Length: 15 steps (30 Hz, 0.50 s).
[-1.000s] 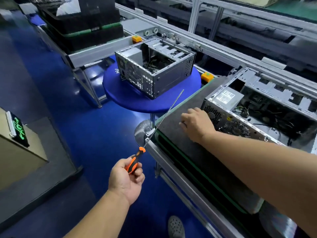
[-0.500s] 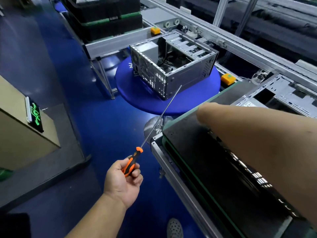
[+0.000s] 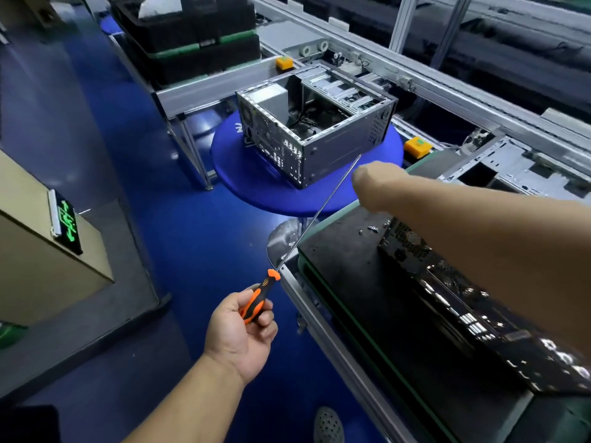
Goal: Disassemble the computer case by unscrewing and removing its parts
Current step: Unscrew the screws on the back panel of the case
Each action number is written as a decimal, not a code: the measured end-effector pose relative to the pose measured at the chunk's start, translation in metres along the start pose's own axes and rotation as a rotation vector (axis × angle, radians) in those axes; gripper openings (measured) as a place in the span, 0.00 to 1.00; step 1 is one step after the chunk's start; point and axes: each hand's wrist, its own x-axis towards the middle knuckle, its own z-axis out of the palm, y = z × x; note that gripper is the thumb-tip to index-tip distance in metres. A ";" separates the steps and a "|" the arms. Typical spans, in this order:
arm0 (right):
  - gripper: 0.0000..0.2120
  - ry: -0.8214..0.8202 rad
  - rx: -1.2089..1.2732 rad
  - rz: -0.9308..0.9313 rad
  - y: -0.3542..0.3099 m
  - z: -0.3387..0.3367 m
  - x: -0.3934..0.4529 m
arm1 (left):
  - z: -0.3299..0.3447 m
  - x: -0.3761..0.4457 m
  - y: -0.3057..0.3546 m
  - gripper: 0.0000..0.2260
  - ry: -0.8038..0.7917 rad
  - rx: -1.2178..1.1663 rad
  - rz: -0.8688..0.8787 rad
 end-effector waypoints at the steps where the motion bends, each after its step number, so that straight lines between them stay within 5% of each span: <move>1: 0.06 0.121 0.099 0.006 0.011 -0.006 -0.005 | 0.000 -0.003 0.000 0.10 -0.016 0.010 -0.002; 7: 0.06 0.605 0.388 0.089 0.069 0.005 -0.102 | -0.004 -0.017 -0.001 0.10 -0.080 0.065 -0.001; 11: 0.05 0.553 0.493 0.197 0.087 0.036 -0.165 | -0.020 -0.023 -0.004 0.10 -0.109 0.141 -0.006; 15: 0.15 0.437 0.640 0.315 0.096 0.074 -0.203 | -0.034 -0.027 -0.015 0.10 -0.114 0.247 -0.024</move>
